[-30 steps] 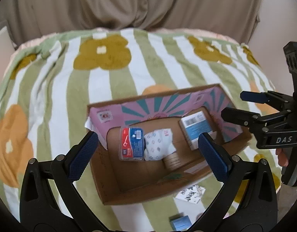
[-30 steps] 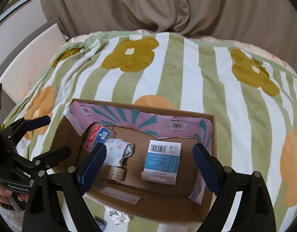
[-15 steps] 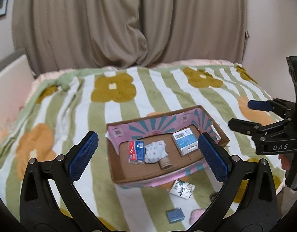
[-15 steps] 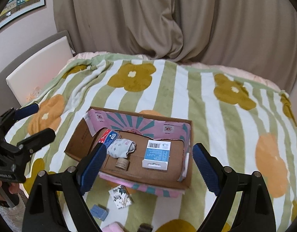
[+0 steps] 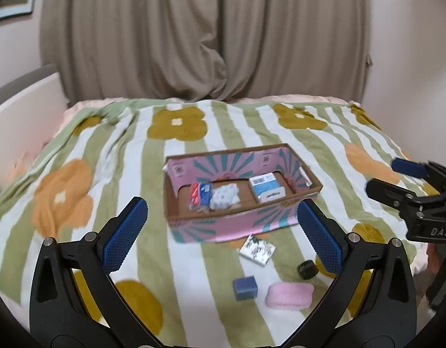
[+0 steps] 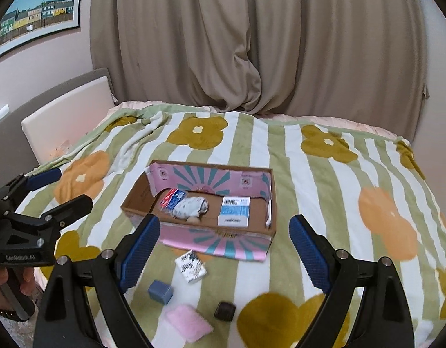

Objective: Organize objects
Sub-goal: 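Withdraw both grippers up from the cardboard box, then grasp the blue PROYA box with the left gripper and lift it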

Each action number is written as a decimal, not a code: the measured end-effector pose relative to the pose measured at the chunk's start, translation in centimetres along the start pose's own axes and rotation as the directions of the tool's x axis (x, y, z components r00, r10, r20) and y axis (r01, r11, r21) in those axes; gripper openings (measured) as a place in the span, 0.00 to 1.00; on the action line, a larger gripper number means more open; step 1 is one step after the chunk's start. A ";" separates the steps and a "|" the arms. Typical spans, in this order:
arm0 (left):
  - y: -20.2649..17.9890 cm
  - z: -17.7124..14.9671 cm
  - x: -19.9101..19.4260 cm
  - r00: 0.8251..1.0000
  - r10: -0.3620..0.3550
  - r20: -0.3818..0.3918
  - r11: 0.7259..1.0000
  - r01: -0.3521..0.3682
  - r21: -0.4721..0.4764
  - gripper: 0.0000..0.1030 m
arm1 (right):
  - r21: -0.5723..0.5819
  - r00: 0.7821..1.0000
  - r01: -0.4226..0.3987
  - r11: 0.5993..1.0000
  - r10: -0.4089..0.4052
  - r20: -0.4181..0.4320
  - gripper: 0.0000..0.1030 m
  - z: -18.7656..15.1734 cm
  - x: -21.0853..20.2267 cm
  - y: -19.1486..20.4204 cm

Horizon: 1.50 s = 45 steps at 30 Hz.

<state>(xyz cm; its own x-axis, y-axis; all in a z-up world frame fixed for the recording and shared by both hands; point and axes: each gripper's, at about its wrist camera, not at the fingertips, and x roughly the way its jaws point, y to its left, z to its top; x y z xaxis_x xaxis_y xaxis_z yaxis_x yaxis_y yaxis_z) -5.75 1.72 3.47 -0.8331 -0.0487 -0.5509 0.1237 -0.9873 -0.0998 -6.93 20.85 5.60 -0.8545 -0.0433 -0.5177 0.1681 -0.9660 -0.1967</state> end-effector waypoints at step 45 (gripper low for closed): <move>-1.8 -17.1 16.9 0.904 -0.129 -0.409 0.990 0.091 -0.112 0.77 | -0.015 0.997 -0.082 0.997 0.082 -0.006 0.86 -4.5 -2.3 -0.9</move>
<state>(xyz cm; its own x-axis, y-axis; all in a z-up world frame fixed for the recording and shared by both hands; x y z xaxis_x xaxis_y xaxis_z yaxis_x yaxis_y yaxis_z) -10.81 5.23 -19.79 -0.5485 0.1451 -0.8234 0.1071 -0.9645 -0.2413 -2.90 23.02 3.24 -0.8347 -0.1204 -0.5374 0.2446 -0.9554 -0.1658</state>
